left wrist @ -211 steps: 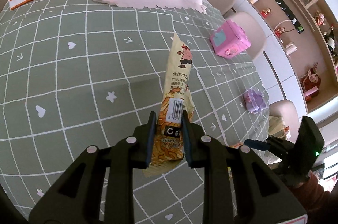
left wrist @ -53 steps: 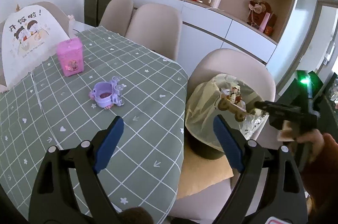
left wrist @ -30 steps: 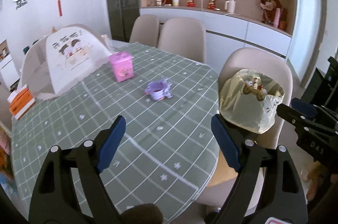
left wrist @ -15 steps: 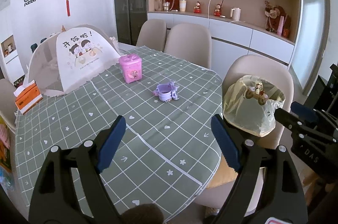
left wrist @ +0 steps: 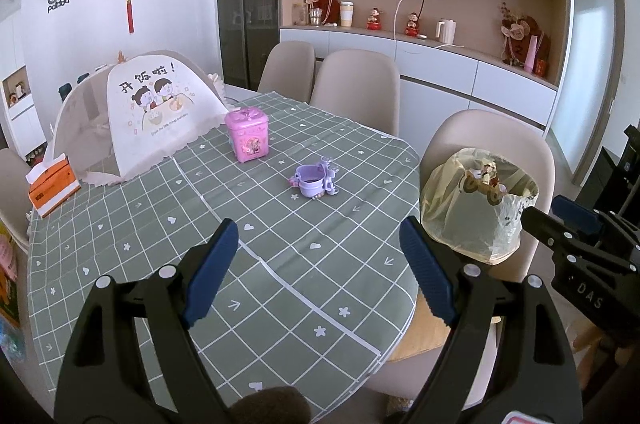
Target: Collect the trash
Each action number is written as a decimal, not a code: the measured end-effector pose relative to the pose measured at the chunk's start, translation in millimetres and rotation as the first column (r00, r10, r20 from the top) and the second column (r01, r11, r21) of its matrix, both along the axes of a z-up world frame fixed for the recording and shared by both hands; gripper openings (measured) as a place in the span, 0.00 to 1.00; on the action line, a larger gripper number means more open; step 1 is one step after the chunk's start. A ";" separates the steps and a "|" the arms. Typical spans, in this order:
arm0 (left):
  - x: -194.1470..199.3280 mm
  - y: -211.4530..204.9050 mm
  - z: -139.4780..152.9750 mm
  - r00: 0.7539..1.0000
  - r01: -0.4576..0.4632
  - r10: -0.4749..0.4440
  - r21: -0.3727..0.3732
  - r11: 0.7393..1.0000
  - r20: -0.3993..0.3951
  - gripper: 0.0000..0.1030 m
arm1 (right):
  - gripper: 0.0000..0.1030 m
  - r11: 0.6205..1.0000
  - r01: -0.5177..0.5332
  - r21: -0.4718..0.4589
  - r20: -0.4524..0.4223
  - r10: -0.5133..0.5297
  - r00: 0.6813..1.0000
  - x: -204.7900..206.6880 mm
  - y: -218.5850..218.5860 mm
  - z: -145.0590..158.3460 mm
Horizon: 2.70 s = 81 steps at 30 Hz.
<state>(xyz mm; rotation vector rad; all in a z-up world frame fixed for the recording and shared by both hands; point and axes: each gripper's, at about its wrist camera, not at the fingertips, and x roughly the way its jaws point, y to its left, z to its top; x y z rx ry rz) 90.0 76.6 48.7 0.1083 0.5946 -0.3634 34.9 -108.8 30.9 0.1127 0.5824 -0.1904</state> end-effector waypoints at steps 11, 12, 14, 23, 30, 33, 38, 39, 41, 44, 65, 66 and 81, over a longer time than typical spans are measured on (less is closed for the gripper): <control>1.9 0.6 -1.7 1.000 -0.013 0.013 0.002 1.000 -0.001 0.76 | 0.48 1.000 0.004 0.004 -0.009 -0.004 1.000 2.5 -1.6 -1.8; 2.3 0.5 -2.1 1.000 -0.015 0.015 0.002 1.000 -0.001 0.76 | 0.48 1.000 0.004 0.005 -0.008 -0.004 1.000 2.7 -2.2 -1.8; 3.0 0.6 -2.6 1.000 -0.014 0.014 0.003 1.000 -0.004 0.76 | 0.48 1.000 0.003 0.005 -0.009 -0.002 1.000 3.1 -2.9 -2.5; 4.8 -0.9 -5.7 0.999 -0.024 0.024 0.003 1.000 -0.023 0.76 | 0.48 1.000 -0.002 0.009 -0.021 0.002 1.000 5.8 -3.5 -5.3; 5.8 -1.8 -6.4 0.999 -0.025 0.025 0.003 1.000 -0.026 0.76 | 0.48 1.000 -0.001 0.009 -0.020 0.001 1.000 6.1 -3.1 -5.0; 5.8 -1.9 -6.6 0.999 -0.024 0.024 0.003 1.000 -0.026 0.76 | 0.48 1.000 0.001 0.011 -0.021 -0.001 1.000 6.4 -3.8 -5.7; 6.0 -2.6 -7.3 0.999 -0.025 0.025 0.003 1.000 -0.027 0.76 | 0.48 1.000 -0.001 0.012 -0.023 0.001 1.000 8.6 -4.4 -6.3; 6.0 -2.7 -6.9 0.999 -0.025 0.025 0.002 1.000 -0.027 0.76 | 0.48 1.000 -0.001 0.011 -0.022 0.002 1.000 8.2 -4.3 -6.0; 6.2 -2.8 -7.4 0.999 -0.026 0.026 0.003 1.000 -0.028 0.76 | 0.48 1.000 -0.004 0.009 -0.021 0.004 1.000 9.6 -4.4 -6.5; 6.7 -3.1 -8.7 0.999 -0.024 0.024 0.003 1.000 -0.030 0.76 | 0.48 1.000 -0.005 0.010 -0.024 0.006 1.000 11.4 -3.7 -7.7; 7.4 -7.4 -11.9 0.999 -0.017 0.018 0.004 1.000 -0.028 0.76 | 0.48 1.000 -0.002 0.016 -0.027 0.002 1.000 12.2 -1.2 -6.8; 7.1 -7.8 -11.9 0.999 -0.018 0.018 0.004 1.000 -0.029 0.76 | 0.48 1.000 -0.002 0.016 -0.027 0.003 1.000 12.0 -0.7 -6.8; 8.5 -6.5 -11.2 0.999 -0.021 0.021 0.001 1.000 -0.033 0.76 | 0.48 1.000 -0.002 0.024 -0.037 0.003 0.999 12.7 -0.9 -8.1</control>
